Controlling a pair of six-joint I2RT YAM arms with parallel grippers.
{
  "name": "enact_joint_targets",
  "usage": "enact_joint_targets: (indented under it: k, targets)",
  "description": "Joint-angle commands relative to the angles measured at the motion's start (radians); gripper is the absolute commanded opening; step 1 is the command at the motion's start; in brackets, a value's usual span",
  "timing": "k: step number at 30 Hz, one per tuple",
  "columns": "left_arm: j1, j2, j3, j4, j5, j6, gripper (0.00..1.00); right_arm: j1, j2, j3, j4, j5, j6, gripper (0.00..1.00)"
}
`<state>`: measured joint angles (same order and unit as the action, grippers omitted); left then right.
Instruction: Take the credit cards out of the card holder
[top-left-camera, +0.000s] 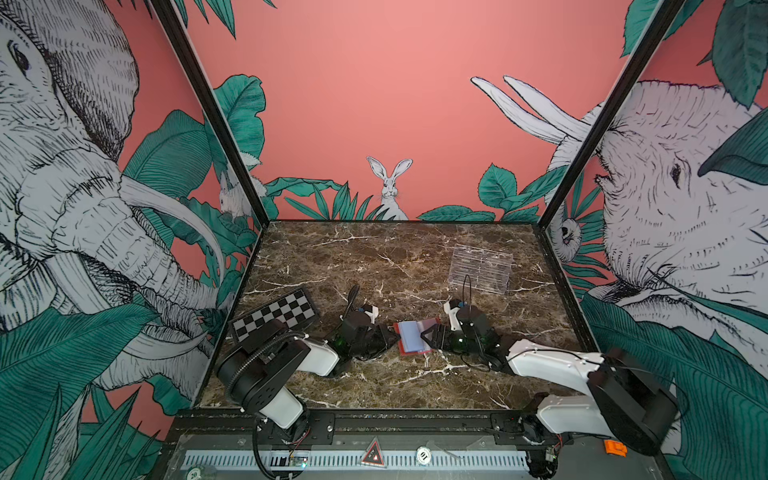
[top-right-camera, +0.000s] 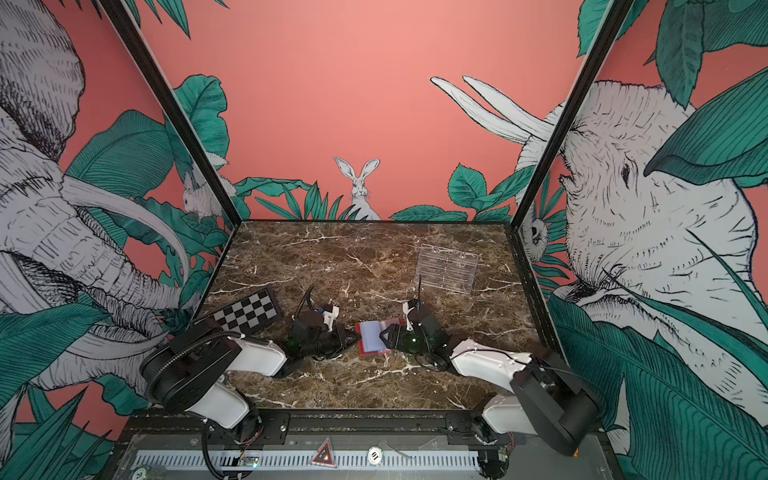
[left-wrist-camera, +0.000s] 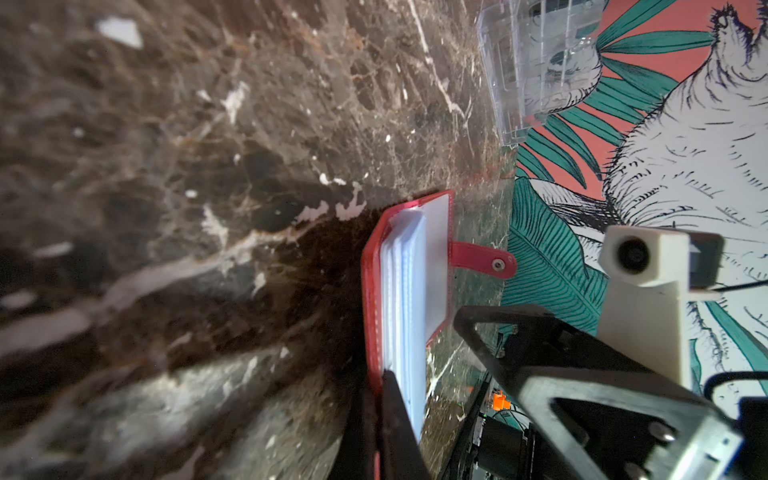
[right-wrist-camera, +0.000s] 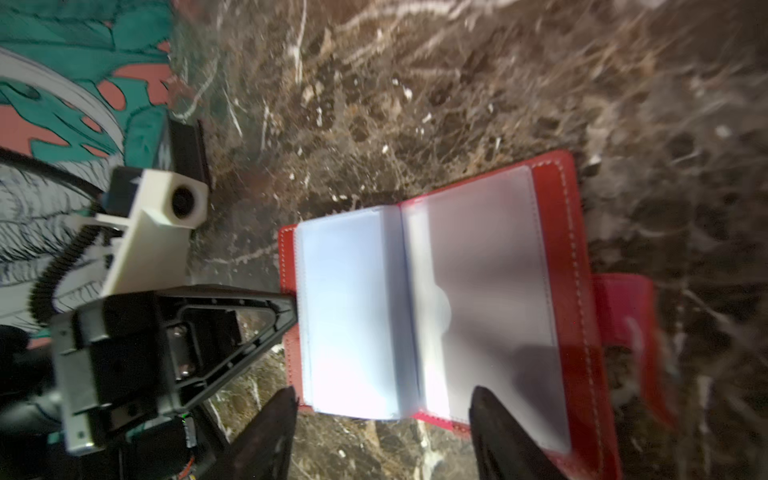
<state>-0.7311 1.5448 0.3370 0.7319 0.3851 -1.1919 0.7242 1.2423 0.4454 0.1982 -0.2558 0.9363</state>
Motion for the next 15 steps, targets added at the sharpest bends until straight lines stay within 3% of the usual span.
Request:
enact_joint_targets:
  k: [1, 5, 6, 15]
  targets:
    - [0.003, -0.035, 0.021, -0.035, 0.001, 0.033, 0.0, -0.005, -0.098, 0.026, -0.147, 0.097, -0.044, 0.74]
    - [0.003, -0.029, 0.032, -0.027, 0.014, 0.037, 0.0, 0.001, -0.113, 0.108, -0.302, 0.093, -0.111, 0.79]
    - [0.002, -0.027, 0.036, -0.019, 0.017, 0.037, 0.0, 0.009, -0.102, 0.127, -0.323, 0.091, -0.125, 0.86]
    - [0.003, -0.028, 0.051, -0.031, 0.026, 0.047, 0.0, 0.108, 0.101, 0.277, -0.394, 0.107, -0.214, 0.92]
